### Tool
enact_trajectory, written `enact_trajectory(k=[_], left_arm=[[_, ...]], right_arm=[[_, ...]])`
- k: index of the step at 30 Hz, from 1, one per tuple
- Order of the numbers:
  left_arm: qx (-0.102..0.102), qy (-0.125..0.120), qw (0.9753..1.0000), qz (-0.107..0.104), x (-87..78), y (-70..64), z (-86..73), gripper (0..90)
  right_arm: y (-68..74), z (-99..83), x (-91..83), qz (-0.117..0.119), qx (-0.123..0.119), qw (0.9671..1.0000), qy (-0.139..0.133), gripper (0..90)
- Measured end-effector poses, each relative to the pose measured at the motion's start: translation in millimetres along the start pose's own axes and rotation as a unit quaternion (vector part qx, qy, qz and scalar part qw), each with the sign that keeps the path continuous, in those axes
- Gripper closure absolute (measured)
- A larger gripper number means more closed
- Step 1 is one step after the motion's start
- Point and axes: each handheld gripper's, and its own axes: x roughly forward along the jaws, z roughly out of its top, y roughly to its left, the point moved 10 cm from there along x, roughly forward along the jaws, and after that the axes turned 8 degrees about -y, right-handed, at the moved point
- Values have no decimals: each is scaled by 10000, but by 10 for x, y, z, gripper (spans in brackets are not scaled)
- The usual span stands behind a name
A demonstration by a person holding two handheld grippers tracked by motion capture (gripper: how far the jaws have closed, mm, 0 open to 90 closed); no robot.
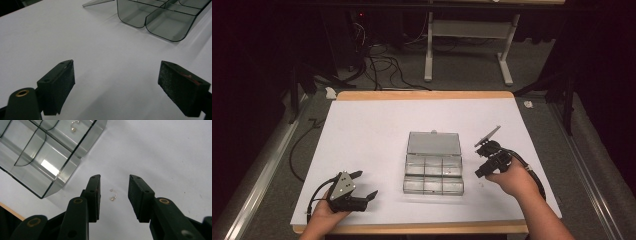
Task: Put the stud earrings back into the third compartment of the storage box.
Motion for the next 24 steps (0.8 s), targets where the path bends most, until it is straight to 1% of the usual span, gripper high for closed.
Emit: enact_trajectory(k=[1,2,4,5,6,7,11,13,15,16,18,21,22,23,24], left_arm=[[11,-20,10000,-3,-2,-4,4,146],[8,-17,10000,-6,-2,-2,4,146],[-28,14,10000,-4,4,4,-1,146],[-26,23,10000,-6,5,3,-3,146],[-8,20,10000,-5,4,0,-3,146],[14,7,10000,-6,2,-3,-1,146],[-23,40,10000,-16,9,1,-5,146],[9,36,10000,-10,6,-3,-5,146],[24,9,10000,-14,2,-6,0,146],[13,24,10000,-18,4,-4,-3,146],[-10,56,10000,-18,10,0,-7,146],[38,7,10000,-9,3,-8,0,146],[34,11,10000,-12,3,-7,0,146],[7,38,10000,-18,6,-3,-5,146],[-4,49,10000,-19,9,-1,-6,146]], right_arm=[[-6,-15,3,30,5,10000,2,630],[-10,-37,5,-2,78,10000,26,628],[-31,-68,14,-7,42,10000,43,626],[-35,-81,17,7,60,10000,45,625],[-32,-97,18,-3,156,9999,50,624],[-48,-103,31,21,90,10000,12,624],[-65,-177,72,1,95,9999,104,619],[-68,-199,95,42,131,9999,86,619],[-71,-247,135,39,118,9998,168,621],[-71,-247,135,39,118,9998,168,621],[-64,-265,160,57,101,9997,191,627],[-59,-292,204,103,86,9997,225,656],[-43,-314,219,100,135,9994,288,666],[-51,-314,229,108,42,9995,281,670],[-46,-326,242,83,37,9995,311,678]])
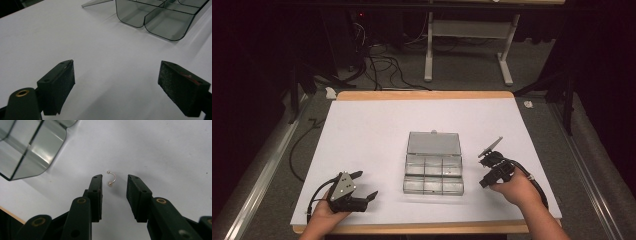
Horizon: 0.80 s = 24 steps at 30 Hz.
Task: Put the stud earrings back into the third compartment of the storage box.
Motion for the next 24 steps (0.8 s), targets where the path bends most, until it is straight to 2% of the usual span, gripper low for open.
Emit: enact_trajectory(k=[3,4,6,10,14,16,17,19,24], left_arm=[[46,-39,10000,11,-5,-9,5,146],[53,-47,10000,4,-8,-11,7,146],[10,-8,10000,1,-2,-2,1,146],[60,-41,10000,5,-7,-13,5,146],[10,11,10000,6,3,-2,-3,146],[66,-26,10000,18,-5,-10,3,146],[76,-35,10000,17,-7,-12,4,147],[34,7,10000,13,0,-4,-2,147],[78,-24,10000,14,-5,-12,2,147]], right_arm=[[-6,-12,34,-15,16,10000,3,704],[10,-28,39,-27,147,9999,55,706],[-11,-29,74,-27,-34,10000,53,715],[5,-30,113,-3,38,10000,59,733],[7,-7,123,-24,-7,10000,50,743],[13,-11,131,-83,34,9999,98,764],[-1,-4,136,-123,-74,9999,94,781],[-6,-3,140,-178,-141,9996,141,795],[-25,-5,142,-171,-91,9998,109,837]])
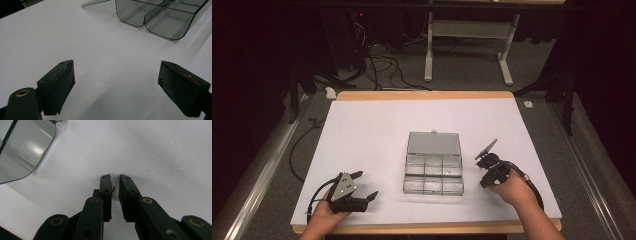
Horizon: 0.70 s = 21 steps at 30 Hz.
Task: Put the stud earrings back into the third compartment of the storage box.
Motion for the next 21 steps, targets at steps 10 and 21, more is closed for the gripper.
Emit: enact_trajectory(k=[10,21], left_arm=[[-29,56,10000,13,10,6,-9,147],[-32,31,10000,0,6,5,-5,148]], right_arm=[[-24,3,-5,65,-39,10000,-31,866],[15,70,-137,111,-24,9999,-87,864]])
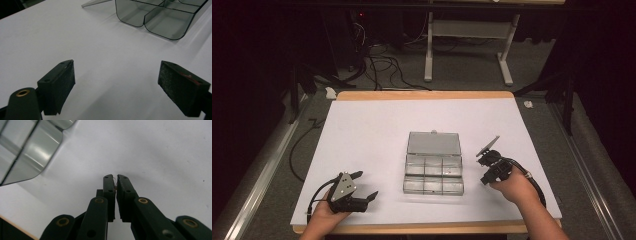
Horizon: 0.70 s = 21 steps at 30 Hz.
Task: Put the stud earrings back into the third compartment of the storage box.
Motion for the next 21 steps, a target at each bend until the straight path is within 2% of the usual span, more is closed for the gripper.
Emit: enact_trajectory(k=[2,4,9,11,12,14,17,21], left_arm=[[-18,10,10000,6,3,2,-2,148],[32,-24,10000,10,-5,-4,3,147],[-14,2,10000,4,0,3,0,148],[26,-42,10000,4,-7,-5,7,147],[14,-34,10000,-4,-5,-3,6,148],[-28,6,10000,-7,2,3,-1,148],[18,-11,10000,-4,-3,-3,1,147],[-37,4,10000,-18,2,2,0,148]], right_arm=[[1,38,-37,-1,-87,9999,-53,865],[20,63,-62,24,-25,10000,-85,865],[51,120,-122,26,-88,9999,-118,866],[80,136,-147,42,18,9999,-109,866],[75,150,-153,56,-85,9999,-126,866],[92,174,-178,70,-102,9999,-120,866],[117,217,-213,108,-89,9998,-138,866],[148,291,-254,85,-191,9997,-161,866]])
